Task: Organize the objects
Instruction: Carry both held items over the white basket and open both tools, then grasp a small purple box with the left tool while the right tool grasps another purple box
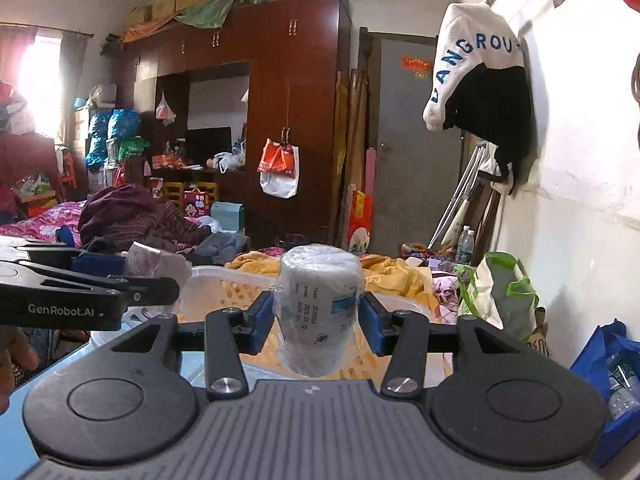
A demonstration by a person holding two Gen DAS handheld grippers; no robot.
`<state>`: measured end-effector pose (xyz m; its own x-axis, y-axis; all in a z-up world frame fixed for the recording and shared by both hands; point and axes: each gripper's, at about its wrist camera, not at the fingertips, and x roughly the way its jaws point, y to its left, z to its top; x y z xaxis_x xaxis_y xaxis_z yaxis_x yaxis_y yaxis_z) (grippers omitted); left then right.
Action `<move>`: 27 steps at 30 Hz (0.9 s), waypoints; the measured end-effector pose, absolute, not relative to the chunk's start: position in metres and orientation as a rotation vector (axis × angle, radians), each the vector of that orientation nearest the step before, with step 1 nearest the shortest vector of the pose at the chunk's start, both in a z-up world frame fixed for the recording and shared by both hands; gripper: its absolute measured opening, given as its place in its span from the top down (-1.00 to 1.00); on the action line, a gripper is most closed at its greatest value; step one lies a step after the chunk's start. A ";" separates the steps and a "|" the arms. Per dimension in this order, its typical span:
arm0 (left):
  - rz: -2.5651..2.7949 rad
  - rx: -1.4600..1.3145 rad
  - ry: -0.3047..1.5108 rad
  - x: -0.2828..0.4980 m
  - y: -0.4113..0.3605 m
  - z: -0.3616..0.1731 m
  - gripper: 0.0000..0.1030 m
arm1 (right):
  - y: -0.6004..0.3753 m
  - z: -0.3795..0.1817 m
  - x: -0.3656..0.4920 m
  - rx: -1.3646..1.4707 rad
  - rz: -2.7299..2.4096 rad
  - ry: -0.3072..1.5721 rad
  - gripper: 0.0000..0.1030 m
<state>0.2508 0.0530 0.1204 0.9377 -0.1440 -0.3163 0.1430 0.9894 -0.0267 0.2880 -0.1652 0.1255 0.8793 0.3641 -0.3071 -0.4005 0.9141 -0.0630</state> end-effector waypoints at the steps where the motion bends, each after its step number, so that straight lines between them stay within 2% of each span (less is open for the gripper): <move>1: -0.132 0.013 0.288 0.248 0.053 0.120 -1.00 | -0.167 0.127 0.286 -0.122 0.394 0.291 -0.20; 2: -0.113 0.029 0.249 0.243 0.054 0.118 -1.00 | -0.170 0.126 0.281 -0.110 0.391 0.274 -0.48; 3: -0.095 0.039 0.235 0.239 0.056 0.116 -1.00 | -0.172 0.127 0.273 -0.102 0.394 0.262 -0.65; 4: -0.079 0.034 0.228 0.235 0.060 0.115 -1.00 | -0.175 0.127 0.266 -0.098 0.405 0.255 -0.92; 5: -0.062 0.028 0.220 0.232 0.064 0.115 -1.00 | -0.178 0.128 0.261 -0.095 0.414 0.242 -0.98; 12: -0.050 -0.039 0.227 0.181 0.102 0.102 -1.00 | -0.209 0.104 0.215 -0.060 0.413 0.238 -1.00; 18: -0.103 -0.137 0.185 0.113 0.128 0.064 -1.00 | -0.241 0.072 0.190 0.057 0.416 0.242 -1.00; 22: -0.111 -0.147 0.208 0.114 0.124 0.042 -1.00 | -0.243 0.065 0.199 0.094 0.430 0.224 -0.99; 27: -0.150 -0.106 0.246 0.121 0.113 0.027 -0.98 | -0.230 0.060 0.204 0.033 0.410 0.242 -0.82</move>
<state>0.1205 0.1131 0.0267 0.9588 -0.1601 -0.2348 0.1343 0.9834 -0.1222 0.2043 -0.2297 0.0602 0.8888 0.3984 -0.2264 -0.3906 0.9171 0.0804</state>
